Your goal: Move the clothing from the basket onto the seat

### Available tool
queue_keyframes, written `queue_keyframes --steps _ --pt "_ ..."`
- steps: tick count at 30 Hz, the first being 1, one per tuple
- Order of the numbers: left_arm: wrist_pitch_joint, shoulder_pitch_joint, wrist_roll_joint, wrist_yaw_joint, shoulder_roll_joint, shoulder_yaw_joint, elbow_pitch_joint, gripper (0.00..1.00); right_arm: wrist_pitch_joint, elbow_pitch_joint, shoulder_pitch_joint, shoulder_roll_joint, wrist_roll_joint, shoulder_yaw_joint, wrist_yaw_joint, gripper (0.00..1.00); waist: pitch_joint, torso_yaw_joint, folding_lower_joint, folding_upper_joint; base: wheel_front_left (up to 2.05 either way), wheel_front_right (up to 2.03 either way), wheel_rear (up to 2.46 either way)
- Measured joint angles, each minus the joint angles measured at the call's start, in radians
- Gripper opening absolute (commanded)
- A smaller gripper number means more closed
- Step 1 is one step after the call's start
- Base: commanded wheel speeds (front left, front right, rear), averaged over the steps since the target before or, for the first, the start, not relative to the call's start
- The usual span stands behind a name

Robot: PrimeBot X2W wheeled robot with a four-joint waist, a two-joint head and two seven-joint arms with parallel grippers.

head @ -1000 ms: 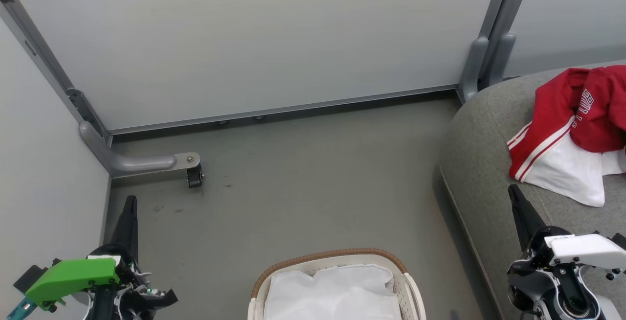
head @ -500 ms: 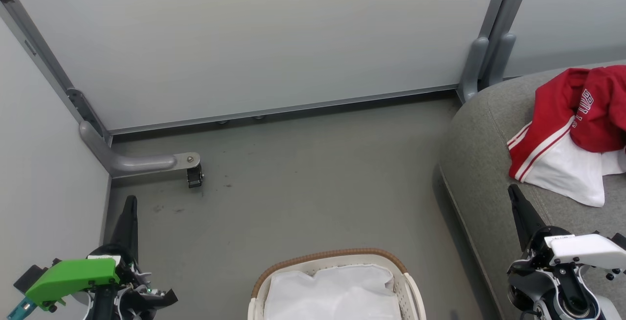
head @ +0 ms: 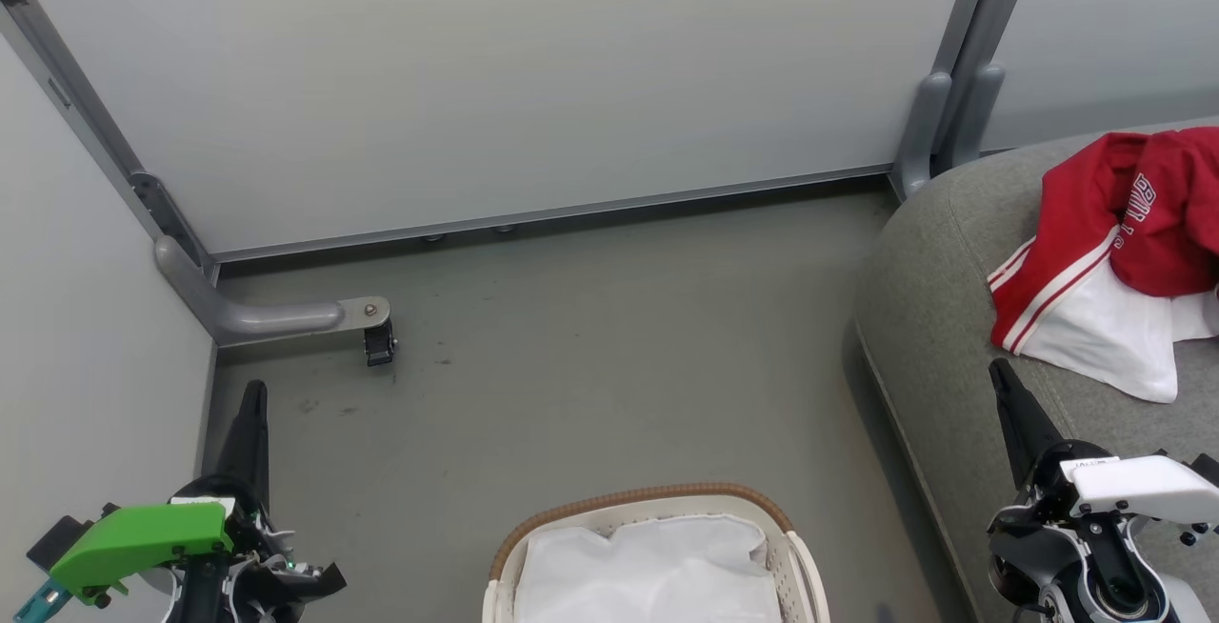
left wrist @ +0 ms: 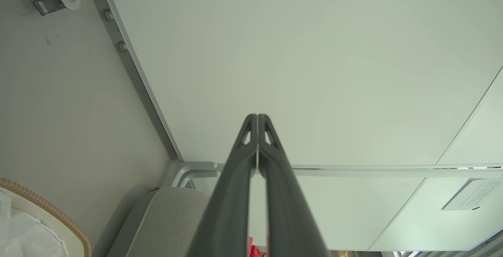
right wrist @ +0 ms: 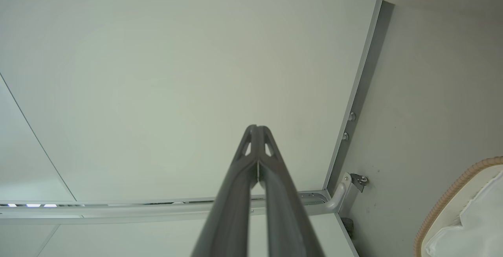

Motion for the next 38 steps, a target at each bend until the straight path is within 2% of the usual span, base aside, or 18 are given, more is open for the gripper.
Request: queue_keyframes --steps 38 --pt "0.0 0.0 0.0 0.0 0.0 0.0 0.0 0.0 0.0 0.0 0.0 0.0 0.0 0.0 0.0 0.0 0.0 0.0 0.0 0.0 0.0 0.0 0.0"
